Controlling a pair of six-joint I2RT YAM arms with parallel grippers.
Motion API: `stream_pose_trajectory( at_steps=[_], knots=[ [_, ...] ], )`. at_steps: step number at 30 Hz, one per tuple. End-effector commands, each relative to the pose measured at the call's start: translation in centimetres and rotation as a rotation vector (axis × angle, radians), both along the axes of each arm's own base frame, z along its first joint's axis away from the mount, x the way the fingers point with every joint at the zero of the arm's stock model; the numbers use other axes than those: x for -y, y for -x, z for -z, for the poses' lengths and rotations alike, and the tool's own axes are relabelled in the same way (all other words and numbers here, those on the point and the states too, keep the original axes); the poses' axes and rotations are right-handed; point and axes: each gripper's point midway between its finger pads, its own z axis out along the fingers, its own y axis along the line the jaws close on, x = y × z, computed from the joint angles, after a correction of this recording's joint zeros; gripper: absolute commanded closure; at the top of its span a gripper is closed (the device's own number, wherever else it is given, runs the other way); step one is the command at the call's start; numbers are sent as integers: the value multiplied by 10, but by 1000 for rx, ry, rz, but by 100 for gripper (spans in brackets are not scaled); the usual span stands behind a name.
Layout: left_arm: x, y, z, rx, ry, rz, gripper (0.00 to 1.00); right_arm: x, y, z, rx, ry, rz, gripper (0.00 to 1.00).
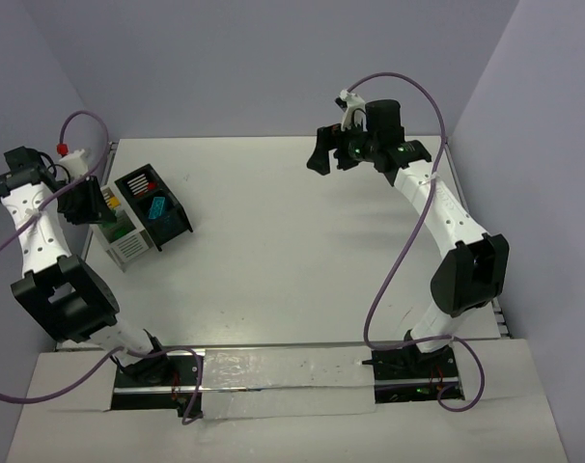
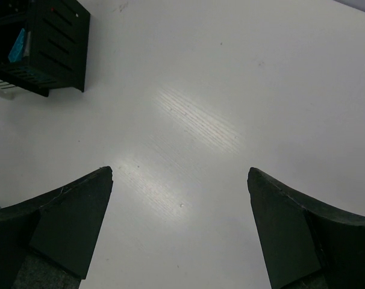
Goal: Sort the legos into containers by color
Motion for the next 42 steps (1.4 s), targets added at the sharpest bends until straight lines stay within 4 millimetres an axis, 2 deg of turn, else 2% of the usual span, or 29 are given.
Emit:
stream_pose_trajectory(
  at_steps=[1, 6, 8, 12, 20, 23, 24, 25, 29, 31, 34, 36, 38, 40, 42],
  knots=[
    [-13, -18, -4, 30, -90, -16, 93, 10, 3, -26, 75, 1, 15, 0],
    [-15, -21, 6, 28, -112, -30, 89, 13, 1, -29, 71, 4, 22, 0],
    [-16, -21, 12, 20, -124, -30, 82, 14, -1, -29, 73, 4, 23, 0],
    [-11, -23, 19, 5, -120, -10, 75, 13, -2, -29, 70, 4, 22, 0],
    [-8, -28, 32, -25, -130, -7, 72, 13, -5, -29, 59, 3, 31, 0],
    [-11, -29, 35, -35, -146, -26, 66, 13, -4, -29, 53, 1, 29, 0],
    [-11, -29, 35, -37, -146, -26, 63, 13, -4, -30, 54, 1, 29, 0],
    [-12, -29, 36, -43, -159, -29, 53, 13, -3, -31, 56, -1, 30, 0],
    [-13, -26, 35, -45, -170, -20, 27, 14, -4, -32, 60, 2, 33, 0],
    [-11, -26, 26, -26, -174, -4, 10, 15, -4, -34, 65, 6, 38, 0],
    [-5, -32, 0, 42, -166, 37, 2, 18, -3, -39, 81, 12, 46, 0],
    [2, -41, -44, 148, -169, 63, 1, 21, -1, -47, 109, 17, 54, 0],
    [13, -47, -70, 206, -143, 84, 1, 24, 0, -54, 149, 29, 53, 0],
    [33, -67, -120, 325, -139, 110, 1, 30, 1, -59, 178, 36, 73, 0],
    [52, -82, -137, 367, -129, 132, 1, 37, -1, -61, 192, 43, 95, 0]
  ],
)
